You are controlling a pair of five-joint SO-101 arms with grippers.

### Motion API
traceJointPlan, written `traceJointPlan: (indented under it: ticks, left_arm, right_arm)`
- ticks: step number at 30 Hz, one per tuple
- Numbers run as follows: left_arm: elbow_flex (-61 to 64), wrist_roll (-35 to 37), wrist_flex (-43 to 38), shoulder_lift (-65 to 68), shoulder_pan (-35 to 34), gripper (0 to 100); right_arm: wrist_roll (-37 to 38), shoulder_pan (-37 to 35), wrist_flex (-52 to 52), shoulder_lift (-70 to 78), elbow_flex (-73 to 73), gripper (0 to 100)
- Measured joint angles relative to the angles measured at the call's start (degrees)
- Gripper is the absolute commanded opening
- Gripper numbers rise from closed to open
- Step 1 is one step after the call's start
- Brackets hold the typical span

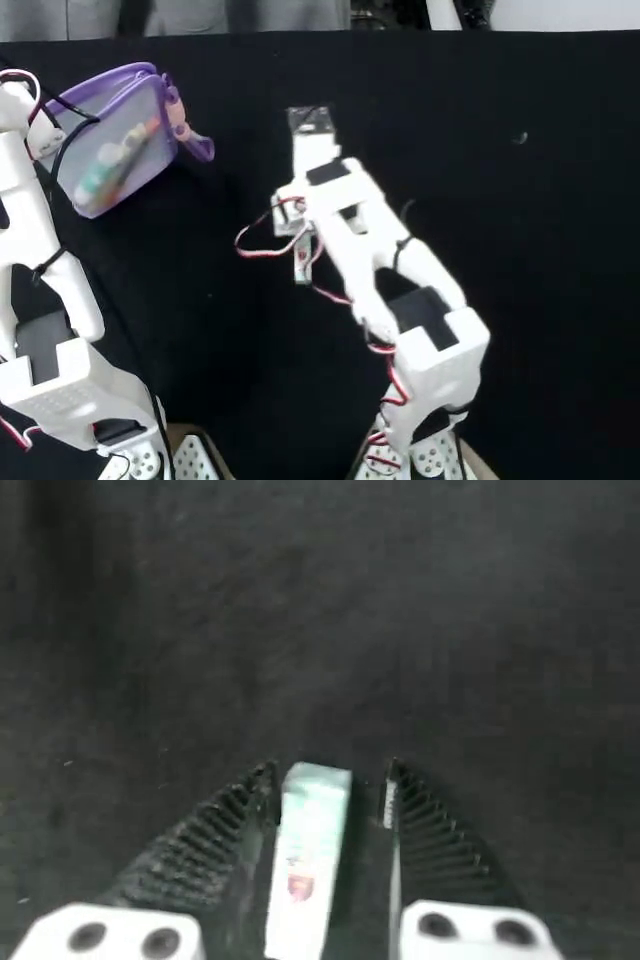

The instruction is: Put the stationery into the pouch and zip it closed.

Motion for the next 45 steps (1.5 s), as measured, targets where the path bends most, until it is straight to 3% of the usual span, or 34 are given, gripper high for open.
traceJointPlan:
  ticks: [12,16,19,28,39,45]
  left_arm:
    - [0.4,-0.1,-0.2,-0.1,3.3,3]
    - [0.4,-0.1,-0.2,-0.1,3.3,3]
    - [0.4,-0.1,-0.2,-0.1,3.3,3]
    - [0.4,-0.1,-0.2,-0.2,8.9,3]
    - [0.4,-0.1,0.1,-0.1,15.2,3]
    - [0.4,-0.1,0.2,-0.1,17.9,3]
  right_arm:
    - [-0.3,-0.4,3.8,9.0,-8.4,15.3]
    - [-0.4,-0.3,9.0,12.9,-14.6,0.6]
    - [-0.4,0.1,12.3,15.4,-18.4,4.0]
    - [4.7,0.9,18.1,17.1,-22.8,1.1]
    - [9.0,9.3,21.5,-9.3,-18.6,1.1]
    - [13.5,12.1,11.6,-29.8,-8.4,1.1]
